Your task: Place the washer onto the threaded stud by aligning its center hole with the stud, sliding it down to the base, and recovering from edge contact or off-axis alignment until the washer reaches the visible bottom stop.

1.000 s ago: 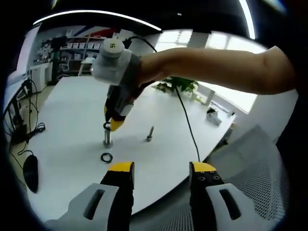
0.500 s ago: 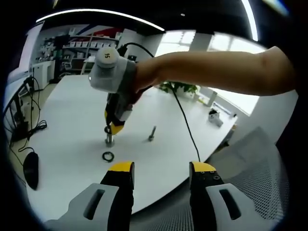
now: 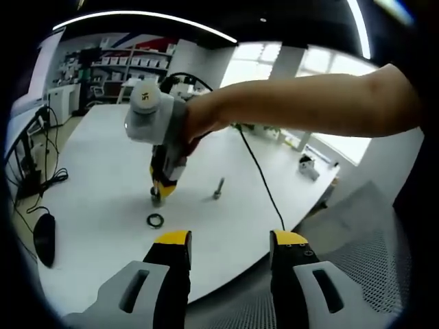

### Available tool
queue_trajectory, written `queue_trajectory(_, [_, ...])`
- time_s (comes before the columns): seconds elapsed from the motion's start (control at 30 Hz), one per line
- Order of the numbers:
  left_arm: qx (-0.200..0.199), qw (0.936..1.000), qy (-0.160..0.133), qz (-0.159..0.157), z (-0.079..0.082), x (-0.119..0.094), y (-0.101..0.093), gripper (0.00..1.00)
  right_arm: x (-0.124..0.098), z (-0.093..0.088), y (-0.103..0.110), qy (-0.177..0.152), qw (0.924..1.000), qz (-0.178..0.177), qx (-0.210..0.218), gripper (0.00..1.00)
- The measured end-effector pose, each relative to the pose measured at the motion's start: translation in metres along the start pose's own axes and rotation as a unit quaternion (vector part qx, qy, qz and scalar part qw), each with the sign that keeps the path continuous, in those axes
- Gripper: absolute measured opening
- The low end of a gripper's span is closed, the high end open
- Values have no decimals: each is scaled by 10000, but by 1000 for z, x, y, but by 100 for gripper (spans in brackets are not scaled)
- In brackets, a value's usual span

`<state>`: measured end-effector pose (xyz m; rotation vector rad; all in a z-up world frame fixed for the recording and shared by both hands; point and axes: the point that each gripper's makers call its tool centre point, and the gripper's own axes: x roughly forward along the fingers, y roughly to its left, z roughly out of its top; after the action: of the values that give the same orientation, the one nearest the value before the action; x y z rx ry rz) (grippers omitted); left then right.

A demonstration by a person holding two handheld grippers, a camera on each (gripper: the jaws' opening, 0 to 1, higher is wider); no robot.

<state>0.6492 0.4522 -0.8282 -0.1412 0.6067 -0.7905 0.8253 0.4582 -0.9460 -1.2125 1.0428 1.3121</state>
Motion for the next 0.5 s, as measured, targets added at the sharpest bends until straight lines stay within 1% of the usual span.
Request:
queue_trajectory(0.2, [-6, 10000, 8, 13, 0, 0, 1, 44, 6, -1, 1, 44, 10000, 68, -5, 23])
queue_trajectory(0.3, [114, 9999, 21, 77, 0, 0, 2, 44, 9, -2, 1, 51, 9999, 103, -8, 23])
queue_trajectory(0.4, [49, 10000, 59, 39, -2, 1, 2, 44, 12, -2, 0, 70, 9999, 106, -37, 23])
queue_trajectory(0.5, [79, 9999, 86, 38, -2, 2, 2, 44, 13, -2, 0, 33, 9999, 114, -30, 23])
